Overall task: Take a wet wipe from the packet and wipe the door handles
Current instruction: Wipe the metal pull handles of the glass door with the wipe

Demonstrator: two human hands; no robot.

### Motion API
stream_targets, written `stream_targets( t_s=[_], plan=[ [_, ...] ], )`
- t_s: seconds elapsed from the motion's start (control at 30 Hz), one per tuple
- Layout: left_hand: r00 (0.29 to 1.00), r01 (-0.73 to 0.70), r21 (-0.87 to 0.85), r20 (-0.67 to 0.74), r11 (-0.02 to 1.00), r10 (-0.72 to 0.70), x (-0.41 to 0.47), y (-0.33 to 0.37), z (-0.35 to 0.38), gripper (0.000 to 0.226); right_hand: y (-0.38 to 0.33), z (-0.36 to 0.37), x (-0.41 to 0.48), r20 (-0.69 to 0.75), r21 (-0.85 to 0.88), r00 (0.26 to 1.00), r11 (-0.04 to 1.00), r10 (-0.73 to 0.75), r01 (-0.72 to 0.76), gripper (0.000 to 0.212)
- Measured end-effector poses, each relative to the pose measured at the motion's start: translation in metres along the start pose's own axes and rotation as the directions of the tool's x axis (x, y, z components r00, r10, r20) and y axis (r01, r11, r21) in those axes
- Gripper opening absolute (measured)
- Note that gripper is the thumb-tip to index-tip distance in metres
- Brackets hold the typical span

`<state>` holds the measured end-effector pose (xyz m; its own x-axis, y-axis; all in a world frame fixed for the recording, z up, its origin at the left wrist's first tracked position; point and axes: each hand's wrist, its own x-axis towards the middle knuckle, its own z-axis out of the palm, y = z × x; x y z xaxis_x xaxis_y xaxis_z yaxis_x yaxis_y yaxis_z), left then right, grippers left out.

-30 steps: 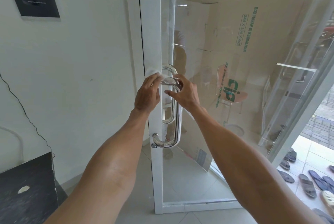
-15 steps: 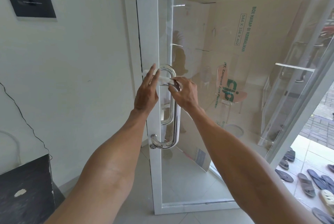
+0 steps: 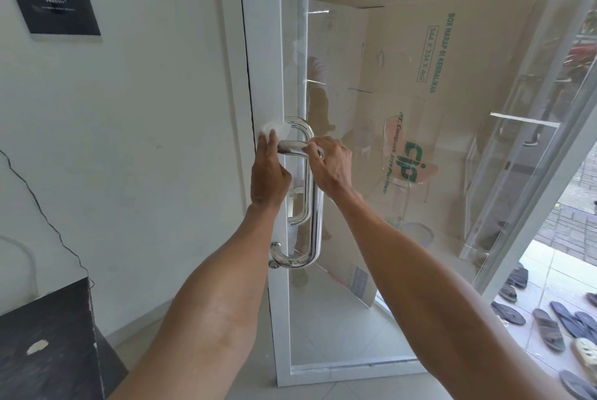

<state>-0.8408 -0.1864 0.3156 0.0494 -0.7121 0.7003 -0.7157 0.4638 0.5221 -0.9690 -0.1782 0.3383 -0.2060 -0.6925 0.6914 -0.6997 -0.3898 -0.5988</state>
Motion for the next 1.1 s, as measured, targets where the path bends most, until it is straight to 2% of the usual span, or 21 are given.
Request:
stream_targets(
  t_s=[0.13,0.27,0.33,0.4,0.5,0.57,0.77,0.9,0.97,1.1],
  plan=[
    [0.999,-0.040,0.029,-0.028,0.999,0.041,-0.017,0.012,0.006,0.078,0.001,0.000,0.001,-0.055,0.049,0.994,0.995,0.090,-0.088,0.038],
    [0.967,-0.248,0.172,-0.018,0.953,0.255,-0.025,0.020,0.005,0.072,0.007,-0.002,0.001,-0.140,0.076,0.982,0.990,0.125,-0.115,0.053],
    [0.935,-0.351,0.281,0.054,0.893,0.351,-0.024,0.026,0.006,0.068,0.007,-0.007,0.001,-0.158,0.083,0.979,0.989,0.131,-0.119,0.053],
    [0.898,-0.440,0.395,0.192,0.806,0.396,-0.024,0.032,0.012,0.066,0.007,-0.011,0.000,-0.173,0.080,0.976,0.989,0.134,-0.122,0.048],
    [0.850,-0.518,0.458,0.369,0.722,0.376,-0.027,0.041,0.027,0.084,0.011,-0.016,-0.002,-0.178,0.049,0.975,0.991,0.133,-0.126,0.044],
    [0.845,-0.525,0.491,0.400,0.695,0.356,-0.032,0.047,0.035,0.084,0.015,-0.020,-0.002,-0.179,0.035,0.976,0.993,0.120,-0.116,0.048],
    [0.840,-0.519,0.537,0.464,0.666,0.280,-0.055,0.045,0.049,0.067,0.035,-0.022,-0.003,-0.127,0.019,0.972,0.980,0.197,-0.196,0.034],
    [0.803,-0.559,0.475,0.514,0.680,0.301,-0.066,0.033,0.052,0.074,0.045,-0.013,-0.015,-0.007,0.071,0.950,0.948,0.312,-0.311,0.018],
    [0.791,-0.567,0.432,0.524,0.702,0.316,-0.069,0.026,0.053,0.078,0.045,-0.008,-0.025,0.041,0.097,0.950,0.945,0.310,-0.312,0.018],
    [0.775,-0.599,0.365,0.488,0.713,0.401,-0.071,0.015,0.051,0.070,0.045,0.002,-0.039,0.088,0.194,0.942,0.922,0.325,-0.336,0.026]
  ],
)
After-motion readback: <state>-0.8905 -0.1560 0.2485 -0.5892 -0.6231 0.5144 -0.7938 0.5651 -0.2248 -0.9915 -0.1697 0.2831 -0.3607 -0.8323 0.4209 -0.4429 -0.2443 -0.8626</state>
